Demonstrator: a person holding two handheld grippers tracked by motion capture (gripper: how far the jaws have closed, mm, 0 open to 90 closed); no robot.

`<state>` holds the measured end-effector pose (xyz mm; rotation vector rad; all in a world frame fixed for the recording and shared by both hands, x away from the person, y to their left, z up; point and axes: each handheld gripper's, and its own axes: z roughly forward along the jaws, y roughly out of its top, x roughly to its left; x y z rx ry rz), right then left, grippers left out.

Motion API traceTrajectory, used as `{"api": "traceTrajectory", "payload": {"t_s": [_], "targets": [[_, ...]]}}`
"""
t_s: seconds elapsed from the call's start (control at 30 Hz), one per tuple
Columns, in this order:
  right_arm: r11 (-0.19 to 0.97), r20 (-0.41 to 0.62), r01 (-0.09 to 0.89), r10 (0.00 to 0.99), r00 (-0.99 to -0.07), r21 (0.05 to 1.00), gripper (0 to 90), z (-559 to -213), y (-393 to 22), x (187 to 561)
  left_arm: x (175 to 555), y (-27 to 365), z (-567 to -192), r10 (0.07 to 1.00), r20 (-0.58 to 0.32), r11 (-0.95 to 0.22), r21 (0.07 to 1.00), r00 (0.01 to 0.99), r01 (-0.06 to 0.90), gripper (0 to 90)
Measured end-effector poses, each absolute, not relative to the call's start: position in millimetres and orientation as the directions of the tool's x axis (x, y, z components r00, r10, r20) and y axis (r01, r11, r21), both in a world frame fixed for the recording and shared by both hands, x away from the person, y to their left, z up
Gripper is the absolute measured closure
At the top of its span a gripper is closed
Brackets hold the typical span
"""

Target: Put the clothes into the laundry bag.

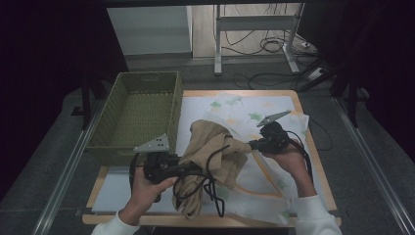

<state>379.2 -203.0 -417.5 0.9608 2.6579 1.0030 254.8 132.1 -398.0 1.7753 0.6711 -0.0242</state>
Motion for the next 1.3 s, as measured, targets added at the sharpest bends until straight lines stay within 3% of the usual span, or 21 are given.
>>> {"api": "traceTrajectory", "payload": {"t_s": [1.3], "targets": [[0.563, 0.085, 0.517, 0.619, -0.780, 0.645, 87.1, -418, -205, 380, 253, 122, -441, 0.443, -0.387, -0.259, 0.808, 0.809, 0.528, 79.4]]}}
